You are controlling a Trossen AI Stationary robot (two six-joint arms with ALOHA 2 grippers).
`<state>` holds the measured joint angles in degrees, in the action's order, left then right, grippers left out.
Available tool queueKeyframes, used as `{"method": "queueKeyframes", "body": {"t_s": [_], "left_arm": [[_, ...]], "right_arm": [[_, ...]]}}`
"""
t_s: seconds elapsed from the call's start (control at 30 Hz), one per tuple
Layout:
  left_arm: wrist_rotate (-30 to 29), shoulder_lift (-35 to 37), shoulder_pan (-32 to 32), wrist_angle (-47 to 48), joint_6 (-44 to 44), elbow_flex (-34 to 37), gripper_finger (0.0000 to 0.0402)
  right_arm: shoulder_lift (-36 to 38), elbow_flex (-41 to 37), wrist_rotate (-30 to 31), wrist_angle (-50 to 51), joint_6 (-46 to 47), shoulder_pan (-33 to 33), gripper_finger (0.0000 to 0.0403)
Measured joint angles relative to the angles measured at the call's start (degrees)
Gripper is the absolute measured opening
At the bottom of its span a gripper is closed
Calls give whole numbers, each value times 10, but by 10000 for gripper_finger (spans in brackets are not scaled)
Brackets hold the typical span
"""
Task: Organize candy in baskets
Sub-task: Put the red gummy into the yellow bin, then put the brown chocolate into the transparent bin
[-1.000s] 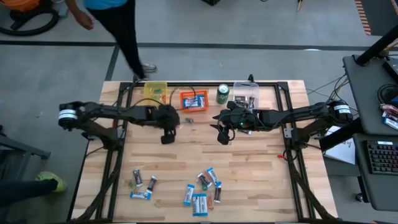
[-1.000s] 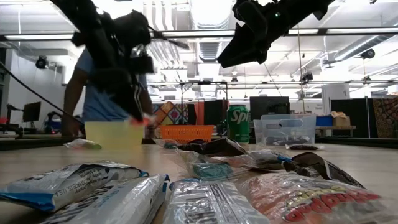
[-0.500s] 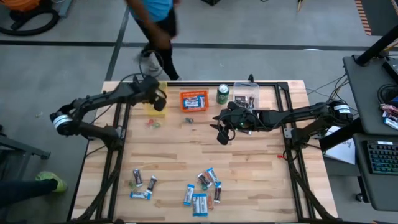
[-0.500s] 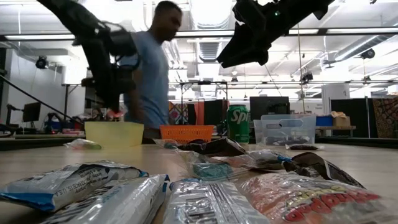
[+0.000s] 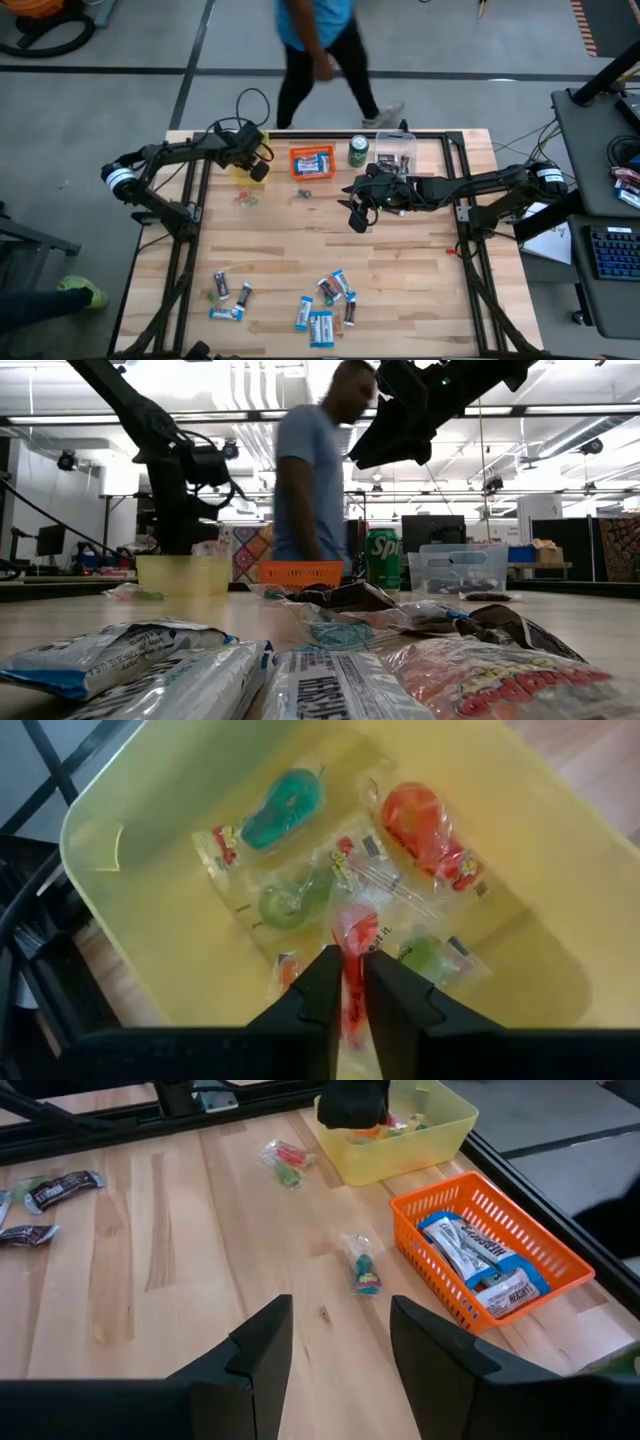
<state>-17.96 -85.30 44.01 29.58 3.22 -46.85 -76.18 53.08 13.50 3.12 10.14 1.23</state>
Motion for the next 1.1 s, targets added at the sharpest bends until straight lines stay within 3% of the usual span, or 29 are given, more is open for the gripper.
{"method": "queueKeyframes", "body": {"t_s": [0.17,0.37,0.8,1.1], "left_arm": [[2,11,-1,5,-8,0,69],[80,53,-10,17,-11,0,100],[100,146,-125,12,15,1,105],[97,184,-234,-14,33,2,105]], "right_arm": [[0,0,0,2,8,0,159],[0,0,0,68,53,0,161],[0,-13,-3,345,174,-23,157],[0,-96,6,369,206,-24,156]]}}
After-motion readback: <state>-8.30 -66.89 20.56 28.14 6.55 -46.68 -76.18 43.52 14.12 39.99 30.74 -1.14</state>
